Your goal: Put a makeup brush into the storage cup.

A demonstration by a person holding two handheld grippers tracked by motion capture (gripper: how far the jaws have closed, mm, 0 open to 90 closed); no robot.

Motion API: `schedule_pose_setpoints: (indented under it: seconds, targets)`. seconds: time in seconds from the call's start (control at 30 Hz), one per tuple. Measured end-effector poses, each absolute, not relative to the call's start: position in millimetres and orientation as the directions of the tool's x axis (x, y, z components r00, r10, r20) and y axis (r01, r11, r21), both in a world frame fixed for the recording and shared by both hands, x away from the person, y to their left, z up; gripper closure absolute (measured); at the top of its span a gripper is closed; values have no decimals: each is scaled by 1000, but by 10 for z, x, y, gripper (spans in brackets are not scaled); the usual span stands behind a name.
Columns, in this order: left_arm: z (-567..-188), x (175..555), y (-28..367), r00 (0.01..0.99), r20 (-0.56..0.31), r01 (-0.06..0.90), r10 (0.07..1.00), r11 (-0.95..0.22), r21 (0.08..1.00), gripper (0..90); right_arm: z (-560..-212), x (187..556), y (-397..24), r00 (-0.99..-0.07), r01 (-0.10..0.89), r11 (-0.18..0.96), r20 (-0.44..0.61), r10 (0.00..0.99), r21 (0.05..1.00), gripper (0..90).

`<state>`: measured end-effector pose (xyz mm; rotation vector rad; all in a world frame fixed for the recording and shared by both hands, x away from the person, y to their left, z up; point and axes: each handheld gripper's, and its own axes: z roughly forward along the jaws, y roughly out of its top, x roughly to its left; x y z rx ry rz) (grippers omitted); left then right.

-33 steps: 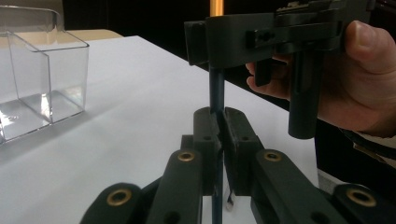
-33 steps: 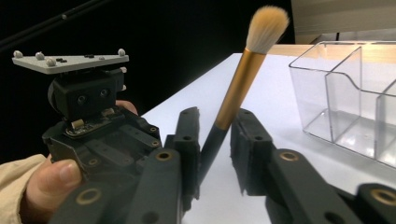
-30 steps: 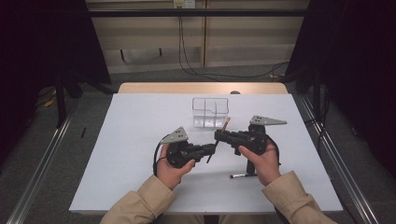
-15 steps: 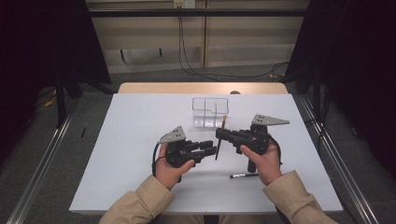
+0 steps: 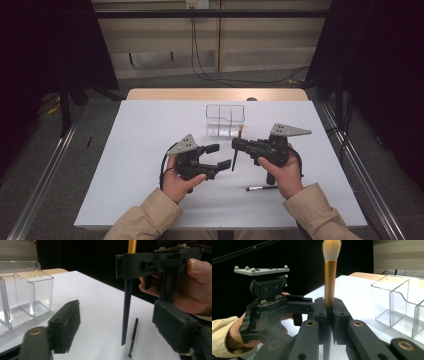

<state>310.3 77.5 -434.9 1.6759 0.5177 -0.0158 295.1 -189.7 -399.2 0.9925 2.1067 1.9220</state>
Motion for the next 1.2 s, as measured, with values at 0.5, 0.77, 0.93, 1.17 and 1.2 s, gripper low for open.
schedule_pose_setpoints:
  seconds: [0.5, 0.77, 0.93, 1.17, 1.2]
  targets:
    - [-4336, 3134, 884, 881, -322, 377, 347, -103, 921, 64, -4004, 2927, -1946, -784, 343, -13, 294, 546, 939, 842]
    - [-4321, 3089, 978, 910, -248, 312, 333, -154, 937, 20, -4004, 2917, -1975, -787, 333, -16, 287, 547, 943, 842]
    - [-4317, 3085, 1032, 908, -241, 309, 342, -160, 938, 20, -4016, 2912, -1978, -790, 329, -16, 284, 544, 944, 842]
    - [-4282, 3085, 1122, 909, -226, 297, 350, -165, 940, 20, -4012, 2898, -1967, -795, 320, -14, 276, 540, 947, 842]
    - [-4278, 3089, 1149, 908, -228, 300, 352, -165, 939, 20, -4008, 2897, -1967, -796, 317, -12, 273, 540, 948, 842]
